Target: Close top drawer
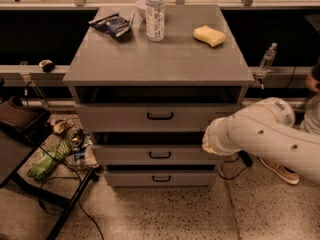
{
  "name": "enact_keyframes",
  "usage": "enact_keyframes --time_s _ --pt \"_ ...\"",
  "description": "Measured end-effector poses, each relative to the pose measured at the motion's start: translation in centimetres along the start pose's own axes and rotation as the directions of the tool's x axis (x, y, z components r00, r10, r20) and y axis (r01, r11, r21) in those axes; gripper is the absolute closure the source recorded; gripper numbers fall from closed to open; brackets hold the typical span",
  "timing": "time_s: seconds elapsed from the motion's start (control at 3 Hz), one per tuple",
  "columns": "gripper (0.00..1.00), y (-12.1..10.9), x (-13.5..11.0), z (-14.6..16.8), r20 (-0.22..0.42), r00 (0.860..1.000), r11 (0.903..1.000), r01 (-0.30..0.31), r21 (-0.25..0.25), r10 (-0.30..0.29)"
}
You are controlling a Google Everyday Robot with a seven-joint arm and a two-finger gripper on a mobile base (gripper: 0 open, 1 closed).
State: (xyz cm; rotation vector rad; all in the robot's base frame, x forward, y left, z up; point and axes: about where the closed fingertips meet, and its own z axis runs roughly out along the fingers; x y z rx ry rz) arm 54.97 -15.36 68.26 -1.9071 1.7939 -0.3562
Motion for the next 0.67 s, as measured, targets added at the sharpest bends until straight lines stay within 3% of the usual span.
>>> enact_keyframes --time_s 0.33,0.67 --pt "1.0 -1.0 1.4 -8.7 -0.069 0.998 0.9999 -0.009 -0.011 0.008" --pt "1.0 -0.7 6.7 -17.0 -0.205 0.971 0.9915 -0.13 -0.015 0.124"
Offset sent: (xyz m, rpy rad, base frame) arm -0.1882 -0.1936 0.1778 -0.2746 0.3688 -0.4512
